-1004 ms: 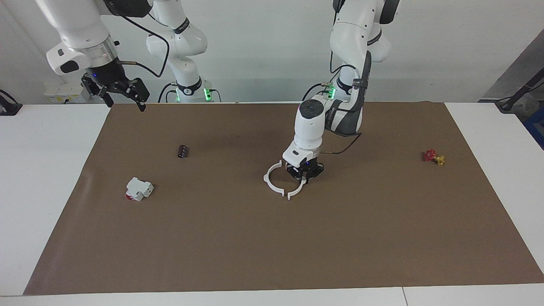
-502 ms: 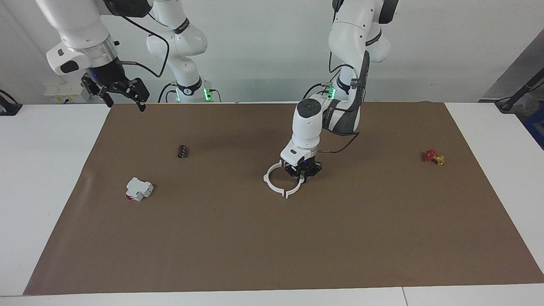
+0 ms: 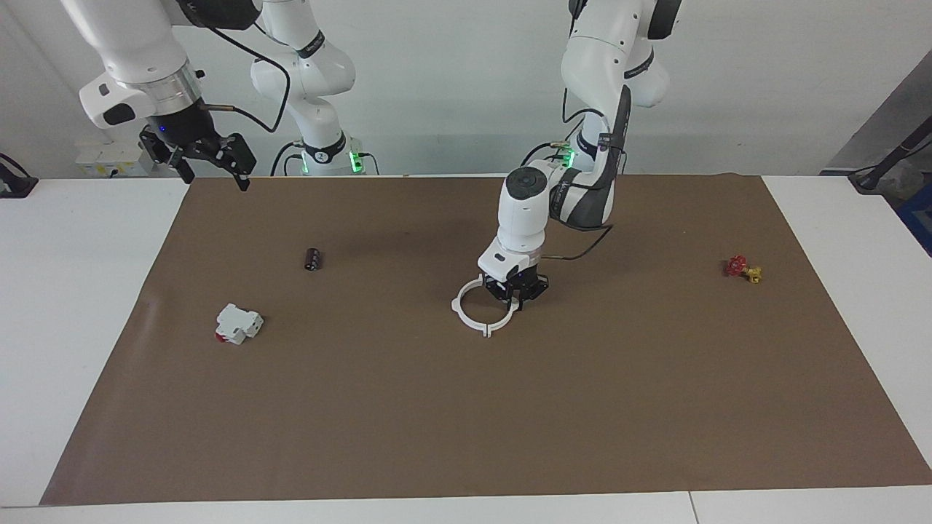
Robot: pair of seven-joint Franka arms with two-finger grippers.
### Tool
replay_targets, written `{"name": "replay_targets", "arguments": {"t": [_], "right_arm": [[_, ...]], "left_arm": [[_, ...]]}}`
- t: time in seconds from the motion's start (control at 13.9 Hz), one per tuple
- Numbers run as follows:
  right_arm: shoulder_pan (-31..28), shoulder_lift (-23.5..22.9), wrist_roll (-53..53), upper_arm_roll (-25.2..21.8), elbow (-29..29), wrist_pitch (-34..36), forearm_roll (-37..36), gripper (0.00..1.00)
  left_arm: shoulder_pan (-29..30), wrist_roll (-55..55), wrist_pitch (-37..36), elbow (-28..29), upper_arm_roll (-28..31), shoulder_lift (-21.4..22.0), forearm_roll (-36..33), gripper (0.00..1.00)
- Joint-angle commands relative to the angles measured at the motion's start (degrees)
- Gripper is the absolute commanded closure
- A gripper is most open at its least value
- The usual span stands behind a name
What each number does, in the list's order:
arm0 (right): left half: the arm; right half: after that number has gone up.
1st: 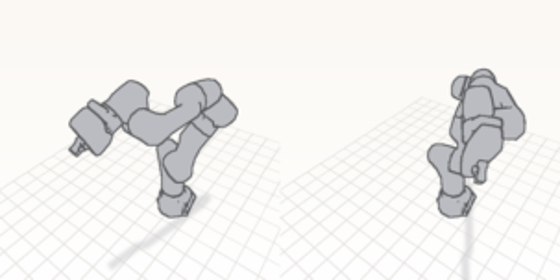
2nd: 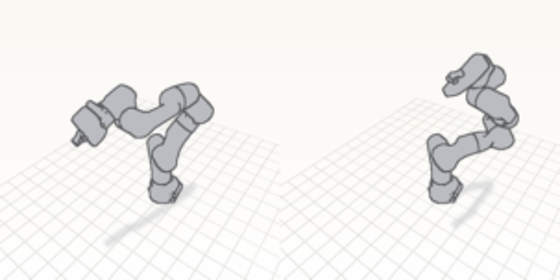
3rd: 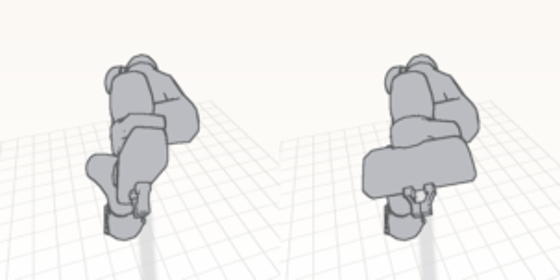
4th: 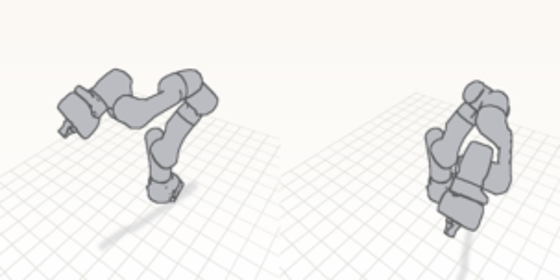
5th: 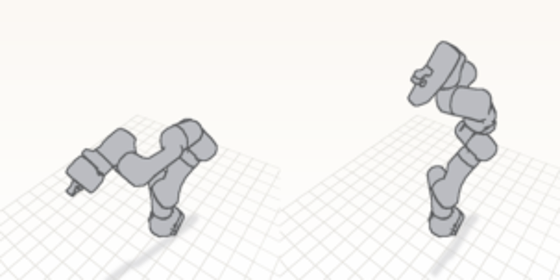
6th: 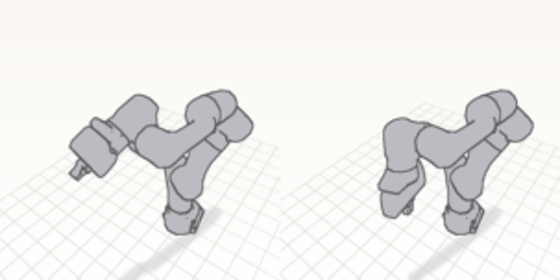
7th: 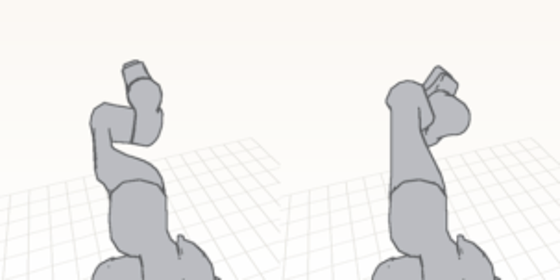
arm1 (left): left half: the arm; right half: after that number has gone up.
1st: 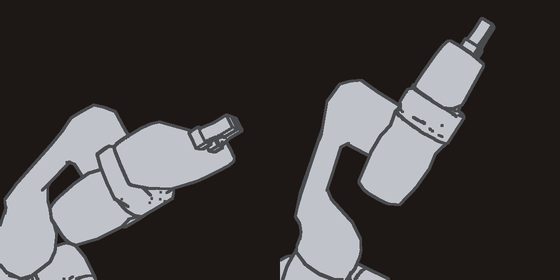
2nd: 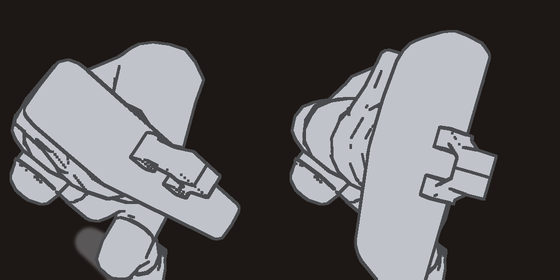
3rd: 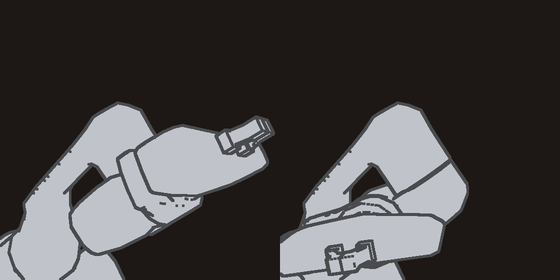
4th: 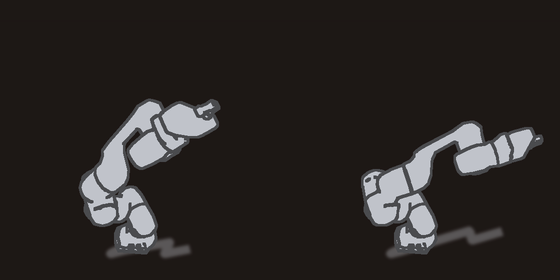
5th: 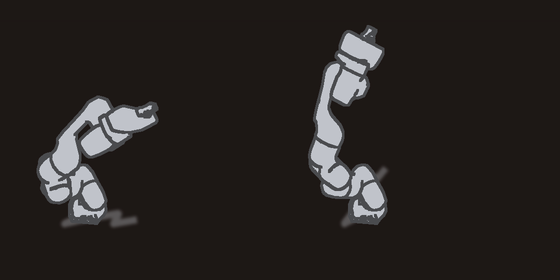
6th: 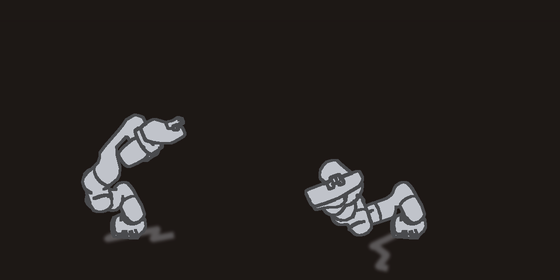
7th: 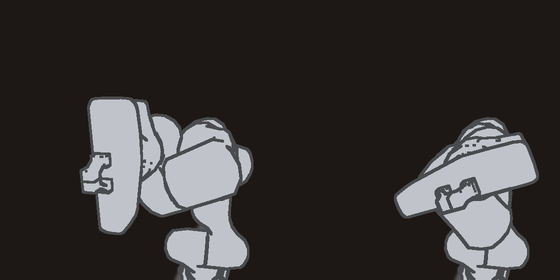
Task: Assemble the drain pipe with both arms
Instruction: 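Press the held clamp half onto the placed half with the left gripper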
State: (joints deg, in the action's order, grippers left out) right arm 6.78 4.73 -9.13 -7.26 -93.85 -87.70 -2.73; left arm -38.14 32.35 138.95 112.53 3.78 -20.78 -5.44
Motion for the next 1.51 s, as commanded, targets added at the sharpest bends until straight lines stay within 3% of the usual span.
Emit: {"name": "replay_targets", "arguments": {"t": [0.0,1.43], "right_arm": [[0.1,0.6,1.4,-0.3,-0.3,0.5,0.2,0.00],[0.1,0.6,1.4,-0.3,-0.2,0.5,0.2,0.00]], "left_arm": [[-1.1,1.7,1.1,3.4,0.9,2.6,-1.5,1.00],[-1.1,1.7,5.6,5.0,0.8,2.6,-1.5,1.00]]}}
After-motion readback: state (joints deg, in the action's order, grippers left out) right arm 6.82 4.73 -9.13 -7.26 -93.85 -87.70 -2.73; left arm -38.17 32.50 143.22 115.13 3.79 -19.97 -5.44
